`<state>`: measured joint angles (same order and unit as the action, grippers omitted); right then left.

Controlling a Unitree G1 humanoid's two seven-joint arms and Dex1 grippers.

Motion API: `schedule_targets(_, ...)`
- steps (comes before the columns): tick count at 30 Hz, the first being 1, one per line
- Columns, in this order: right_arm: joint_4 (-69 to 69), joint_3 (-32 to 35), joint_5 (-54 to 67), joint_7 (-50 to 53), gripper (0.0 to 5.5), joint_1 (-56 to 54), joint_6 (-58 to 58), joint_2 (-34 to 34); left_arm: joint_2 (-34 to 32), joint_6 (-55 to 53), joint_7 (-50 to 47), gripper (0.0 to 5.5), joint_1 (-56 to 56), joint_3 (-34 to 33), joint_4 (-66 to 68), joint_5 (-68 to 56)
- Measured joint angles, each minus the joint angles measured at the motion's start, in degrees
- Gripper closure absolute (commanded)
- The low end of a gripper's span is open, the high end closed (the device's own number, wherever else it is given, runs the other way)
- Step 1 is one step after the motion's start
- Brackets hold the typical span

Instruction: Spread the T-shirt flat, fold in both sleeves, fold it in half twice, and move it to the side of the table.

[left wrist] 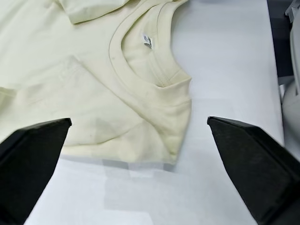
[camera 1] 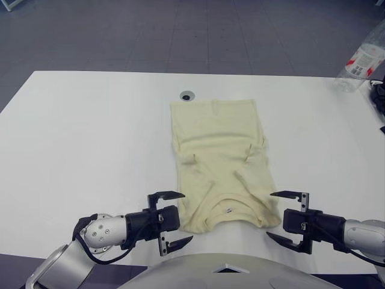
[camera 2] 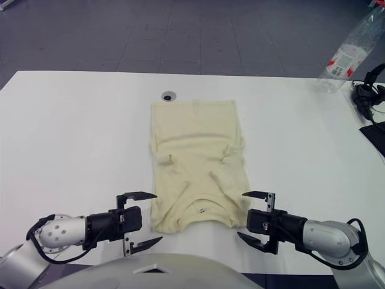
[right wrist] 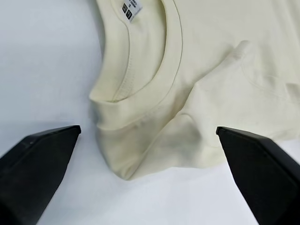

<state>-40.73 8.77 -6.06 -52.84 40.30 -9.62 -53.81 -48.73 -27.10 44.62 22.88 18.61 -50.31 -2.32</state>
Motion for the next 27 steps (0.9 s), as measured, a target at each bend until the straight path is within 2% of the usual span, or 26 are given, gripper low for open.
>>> schedule_targets(11,-3.39,-2.75,-2.92,-0.53,0.11,-1.79,-5.88,-0.53,0.26,0.94,-2.26,0.10,0.05,6.40,3.06,6.82)
schedule_targets(19,-3.38,-3.14,-3.61,-0.94,0.10,-2.66,-6.37,-1.06,0.48,5.83,-5.11,1.39,-0.69,10.36,3.66,15.46)
schedule_targets(27,-2.85,-3.28,-3.78,-1.60,0.10,-3.75,-6.30,-1.11,1.38,5.84,-5.02,2.88,-0.96,12.77,4.59,18.00)
